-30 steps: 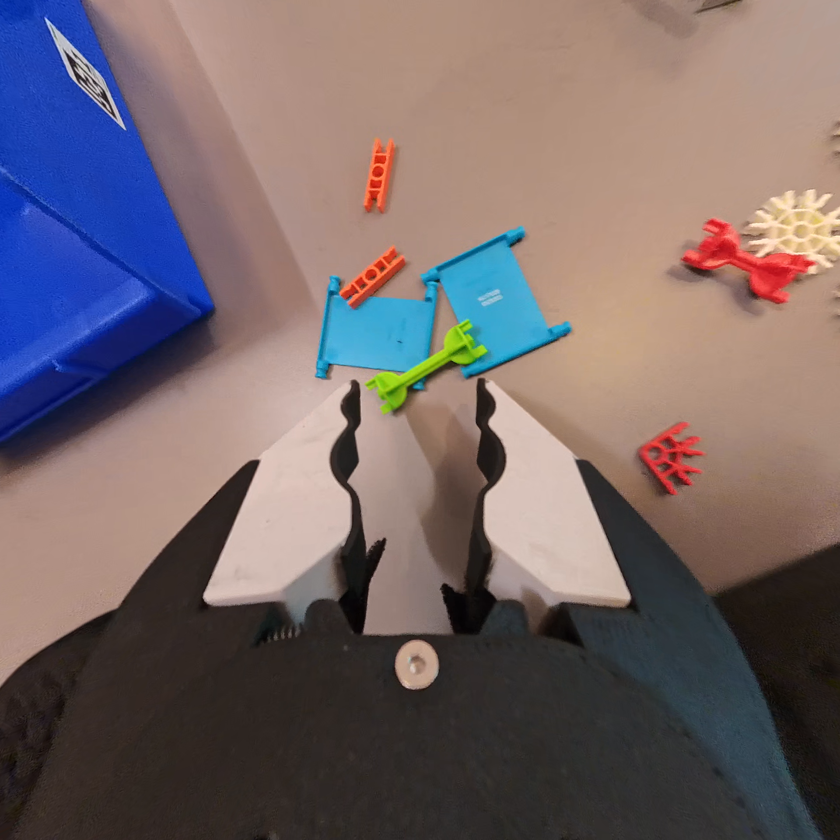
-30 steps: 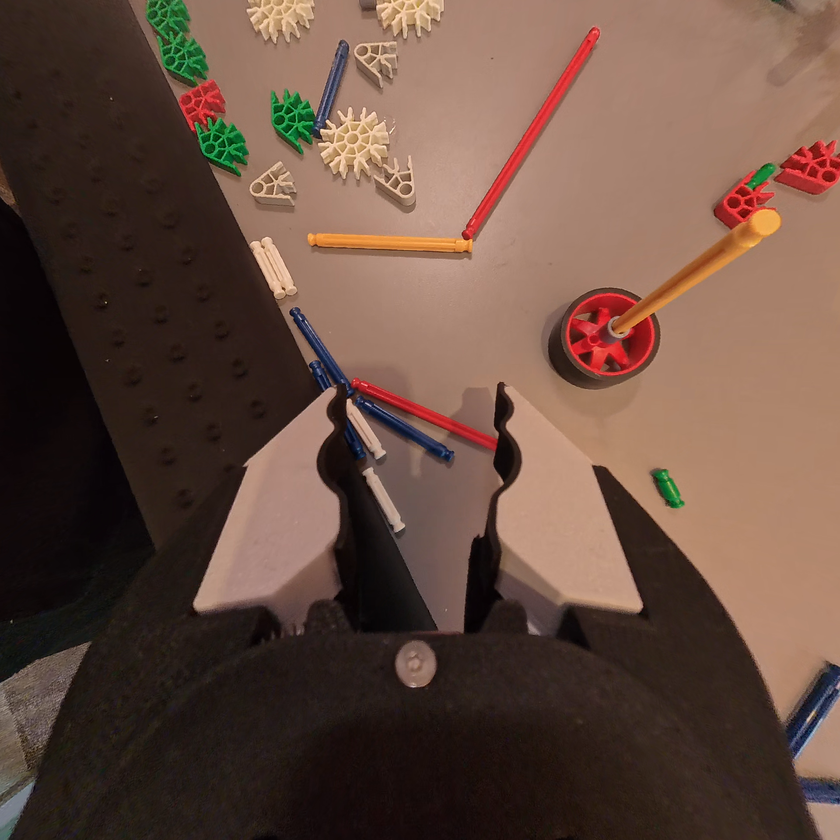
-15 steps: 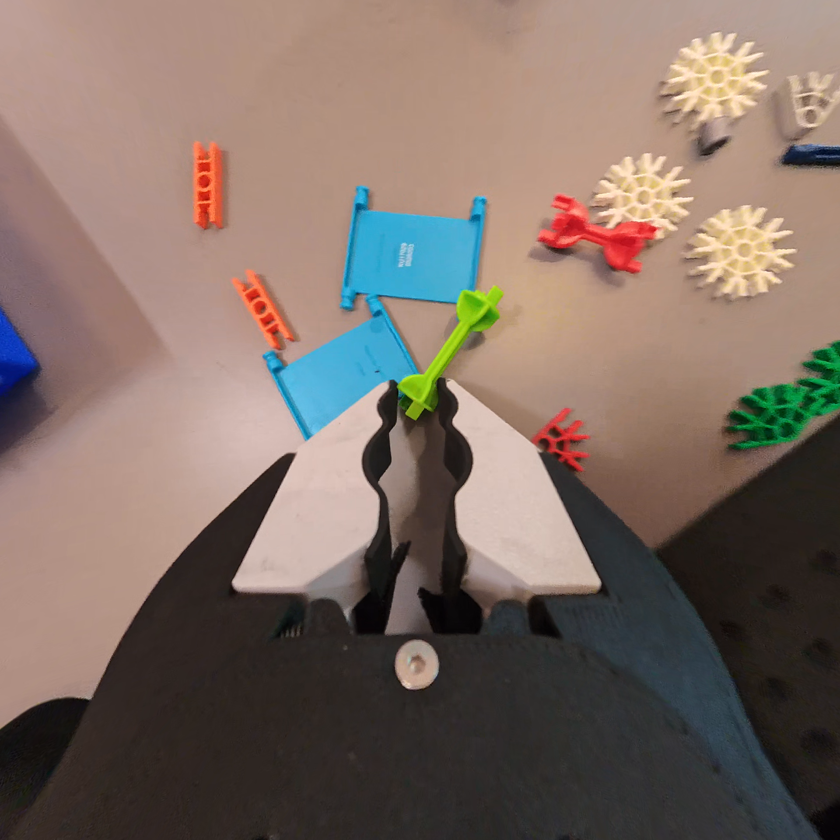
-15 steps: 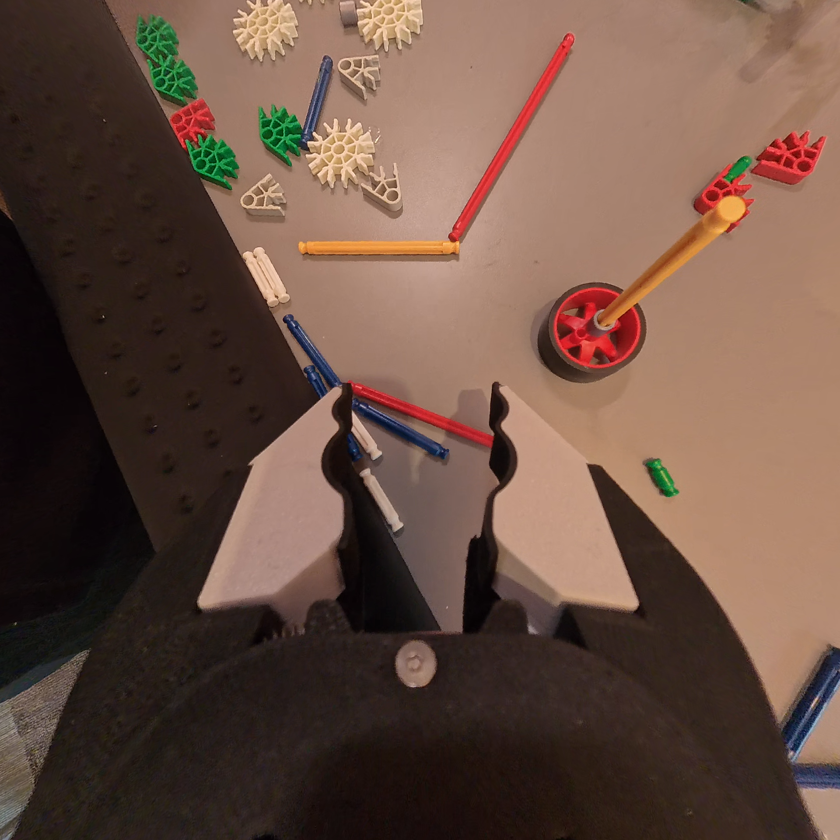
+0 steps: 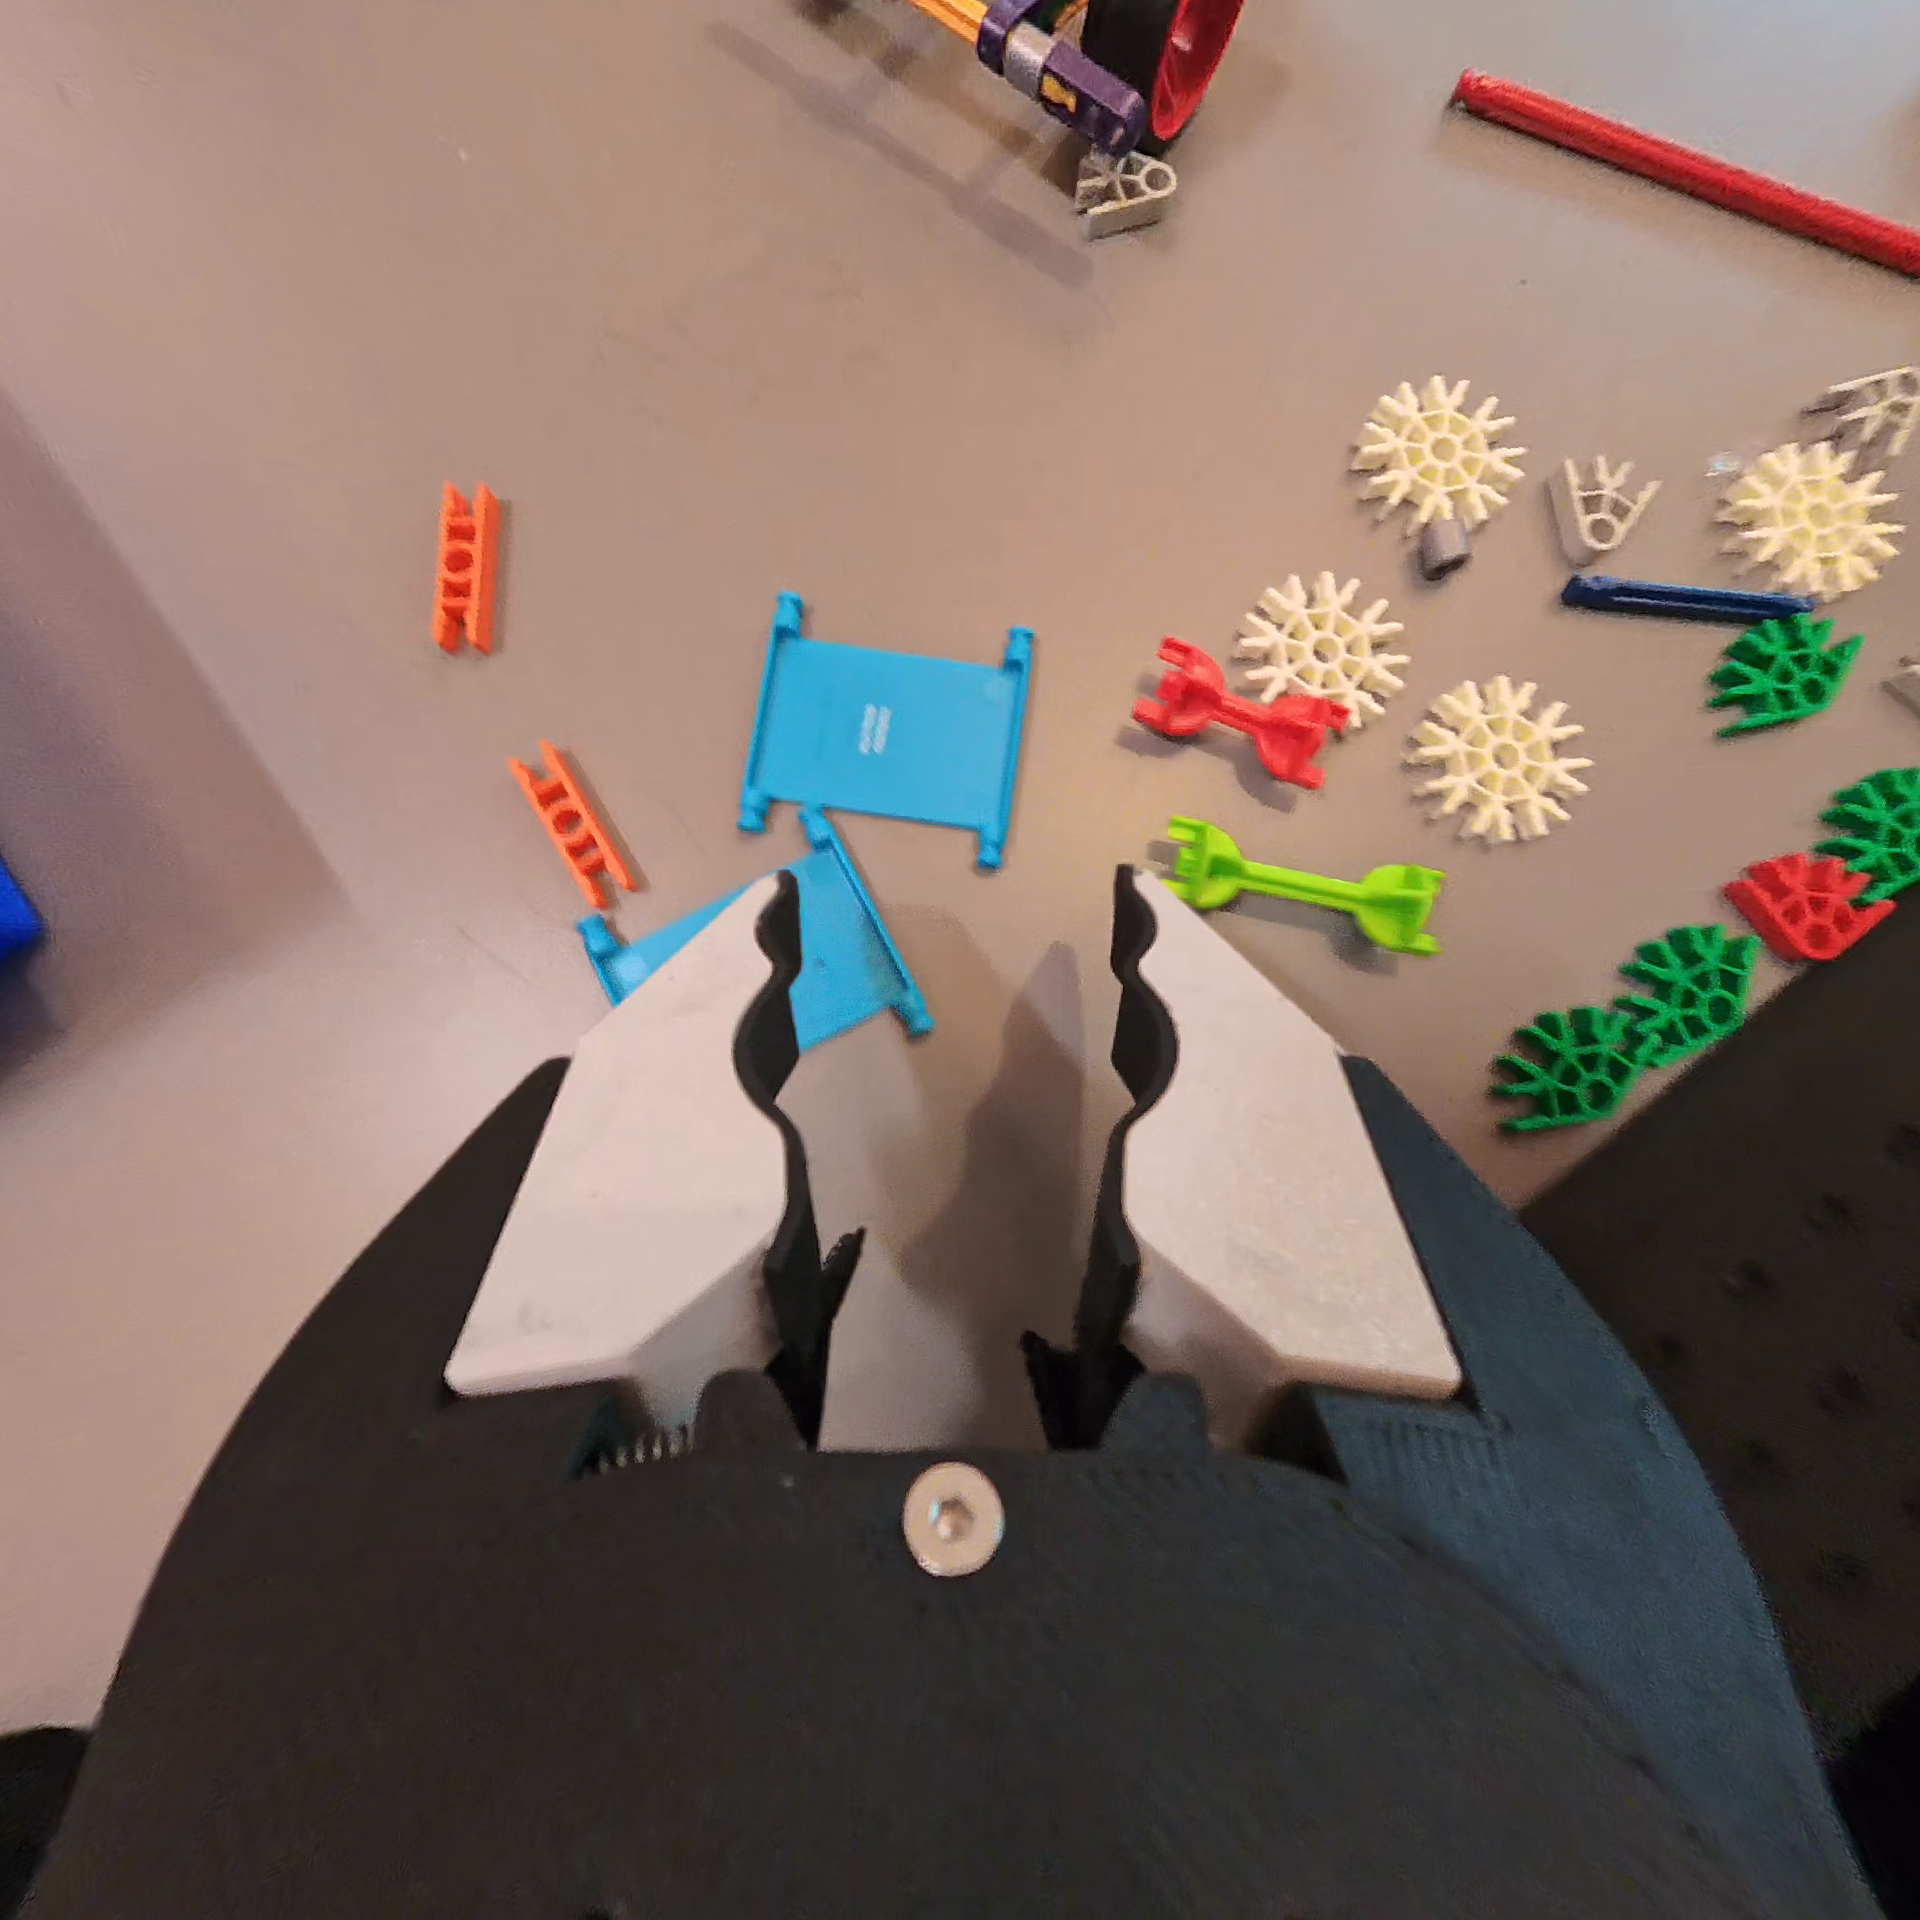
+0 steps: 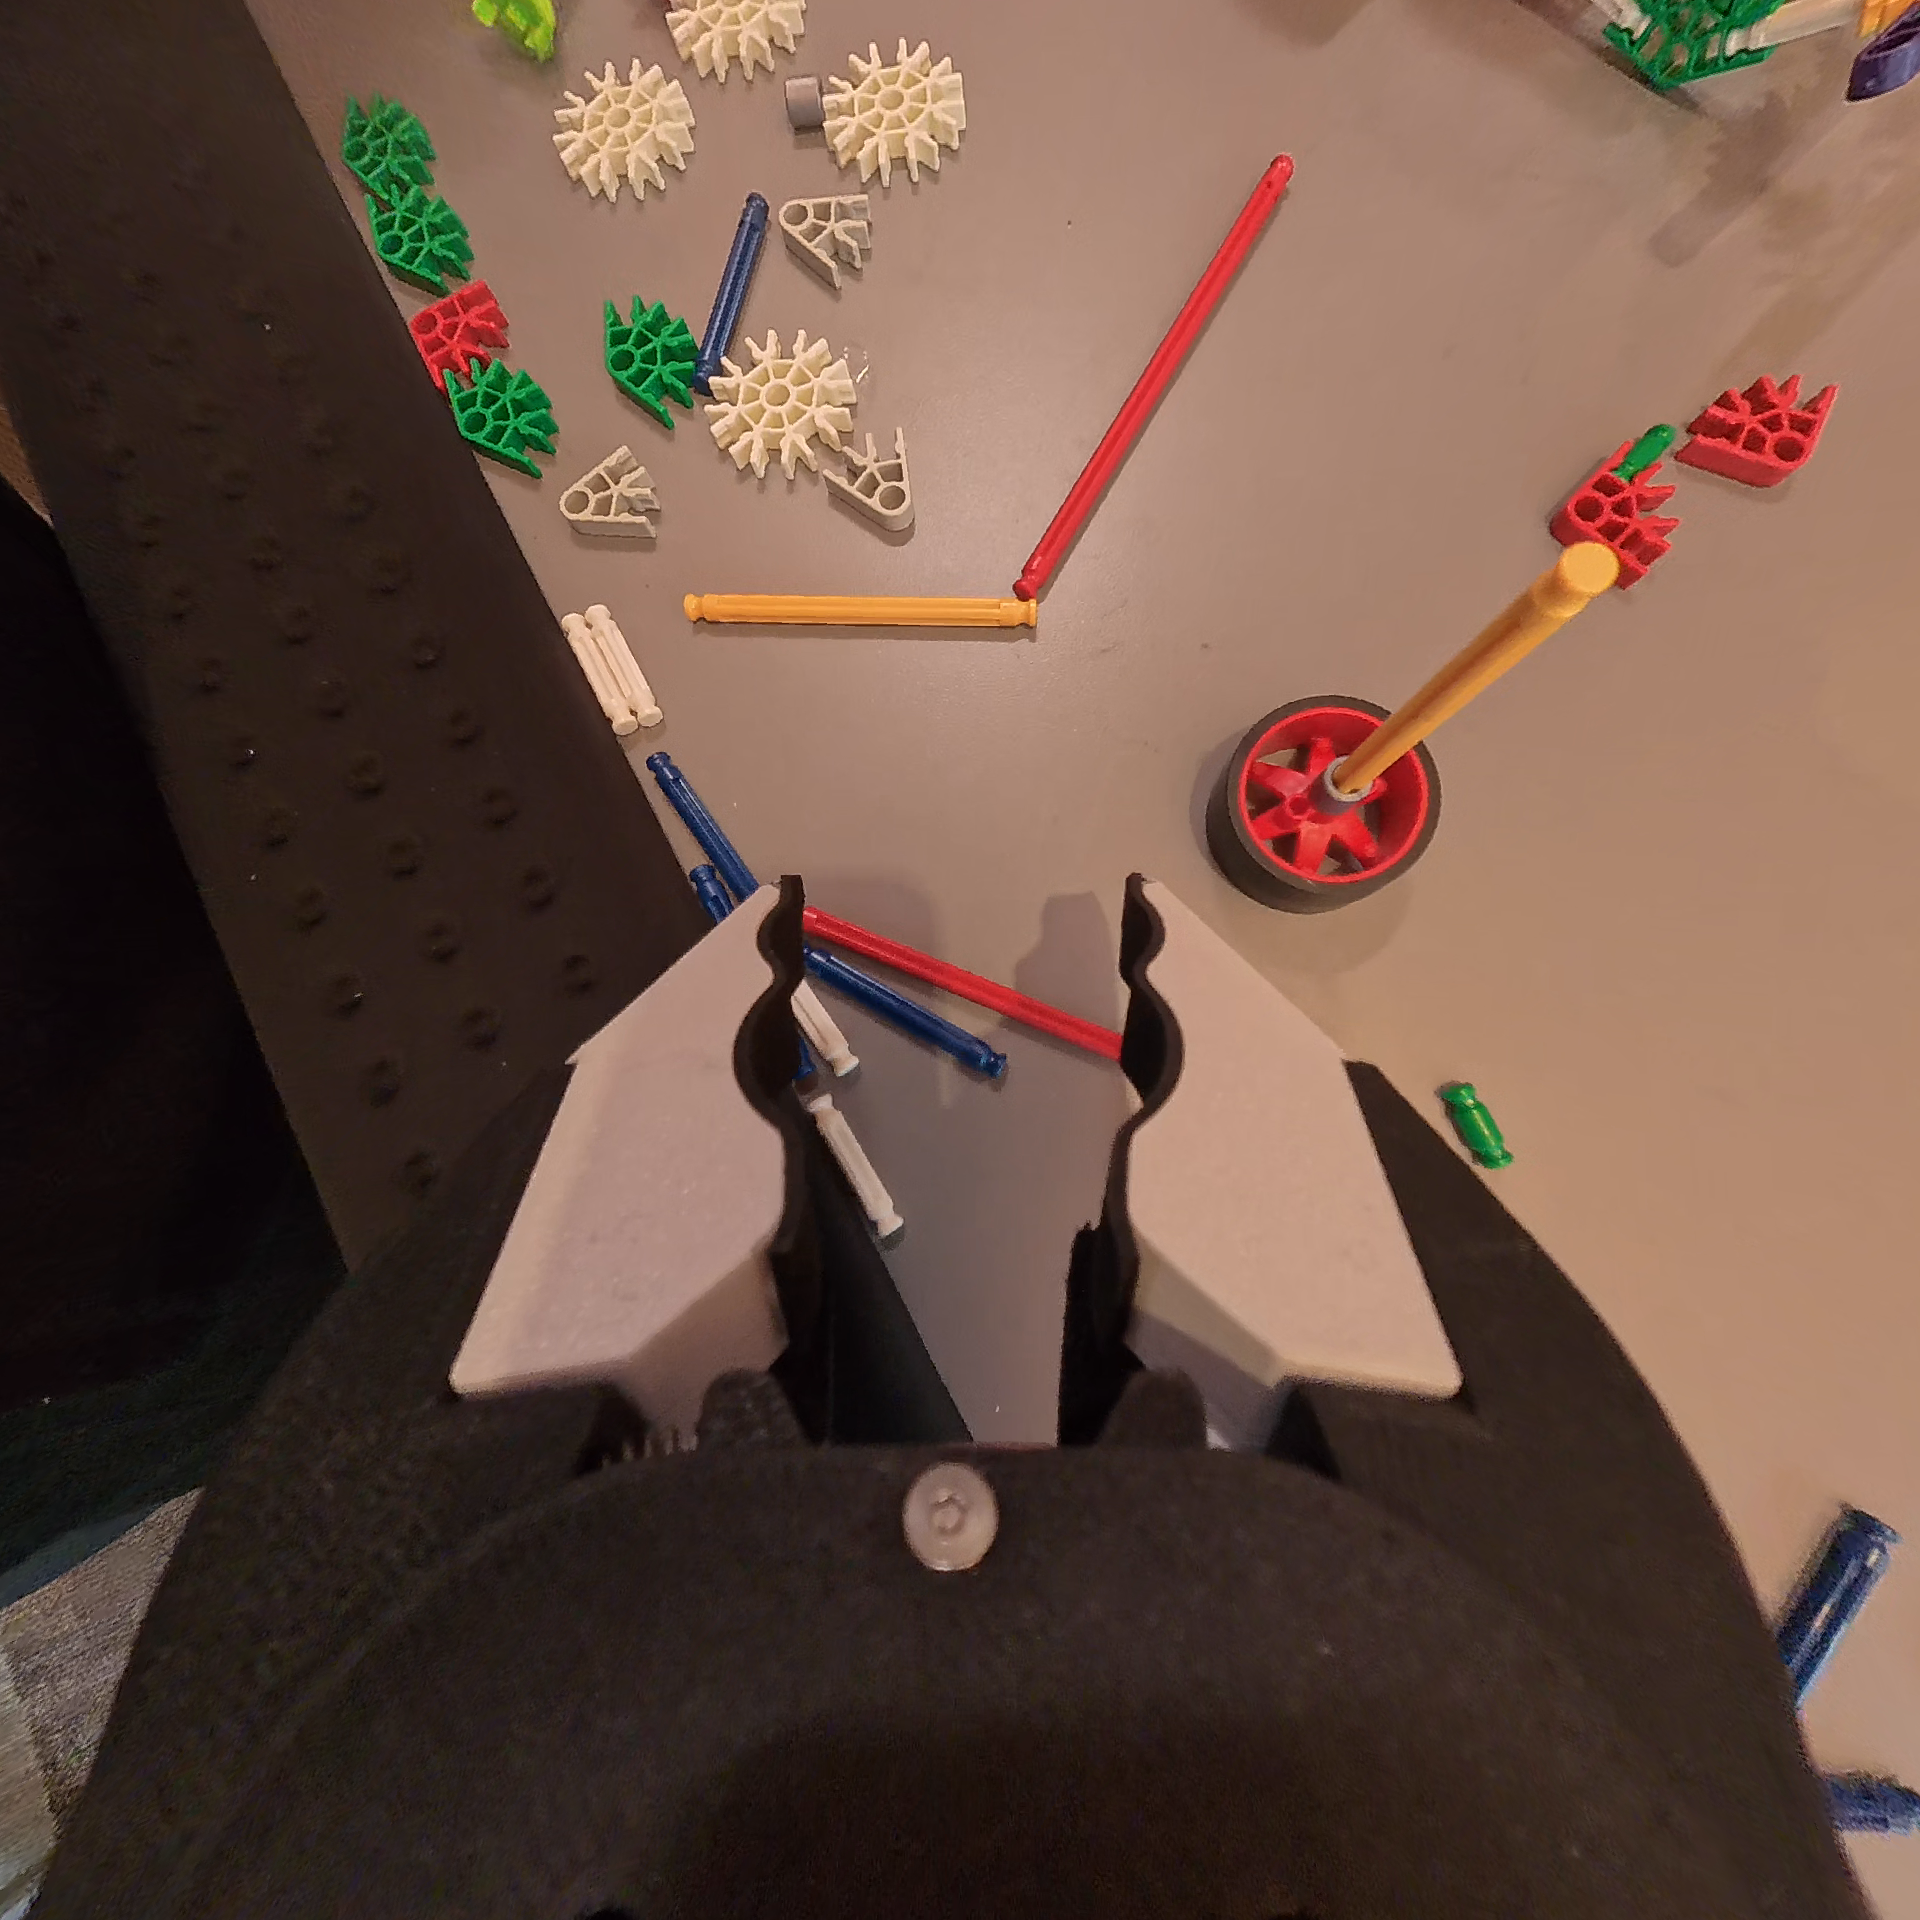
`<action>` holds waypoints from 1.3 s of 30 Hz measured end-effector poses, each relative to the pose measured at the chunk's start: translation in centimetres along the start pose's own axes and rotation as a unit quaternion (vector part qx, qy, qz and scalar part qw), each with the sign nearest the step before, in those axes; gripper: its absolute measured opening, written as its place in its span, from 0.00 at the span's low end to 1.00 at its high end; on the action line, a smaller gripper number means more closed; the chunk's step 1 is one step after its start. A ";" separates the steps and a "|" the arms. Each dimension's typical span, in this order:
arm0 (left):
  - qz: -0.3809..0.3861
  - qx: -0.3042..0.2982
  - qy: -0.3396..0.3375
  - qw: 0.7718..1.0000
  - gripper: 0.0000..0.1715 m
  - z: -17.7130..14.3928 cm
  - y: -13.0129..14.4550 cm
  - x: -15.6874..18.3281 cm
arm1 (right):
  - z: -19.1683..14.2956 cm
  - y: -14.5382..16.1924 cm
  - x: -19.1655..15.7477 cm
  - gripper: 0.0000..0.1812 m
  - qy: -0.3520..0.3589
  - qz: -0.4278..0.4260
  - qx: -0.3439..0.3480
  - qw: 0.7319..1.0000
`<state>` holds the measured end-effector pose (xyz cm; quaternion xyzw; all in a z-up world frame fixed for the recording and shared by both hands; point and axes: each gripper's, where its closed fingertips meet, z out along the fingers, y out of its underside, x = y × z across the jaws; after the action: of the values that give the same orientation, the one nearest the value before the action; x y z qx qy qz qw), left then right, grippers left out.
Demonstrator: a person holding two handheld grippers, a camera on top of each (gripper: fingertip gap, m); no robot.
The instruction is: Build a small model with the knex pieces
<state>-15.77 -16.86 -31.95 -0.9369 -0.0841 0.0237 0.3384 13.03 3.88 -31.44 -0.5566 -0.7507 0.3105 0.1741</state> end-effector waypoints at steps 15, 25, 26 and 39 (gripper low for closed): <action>0.051 -0.051 0.036 0.997 0.34 4.0 -0.6 -0.7 | -3.0 1.9 1.4 0.33 0.039 0.053 0.043 0.997; 0.112 0.011 0.061 0.992 0.57 4.0 -10.3 2.2 | -3.5 2.5 2.5 0.33 0.039 0.068 0.067 0.995; 0.133 0.015 0.064 0.989 0.59 5.2 -12.3 2.8 | -3.5 2.5 2.6 0.33 0.039 0.069 0.070 0.994; 0.218 -0.088 0.107 0.966 0.40 17.6 -19.1 5.0 | -5.2 4.0 3.0 0.32 0.060 0.099 0.109 0.987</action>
<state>-15.37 9.50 -33.23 -0.9558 0.1569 -0.0115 0.2482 18.19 8.89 -30.44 -0.6232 -0.6420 0.3722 0.2469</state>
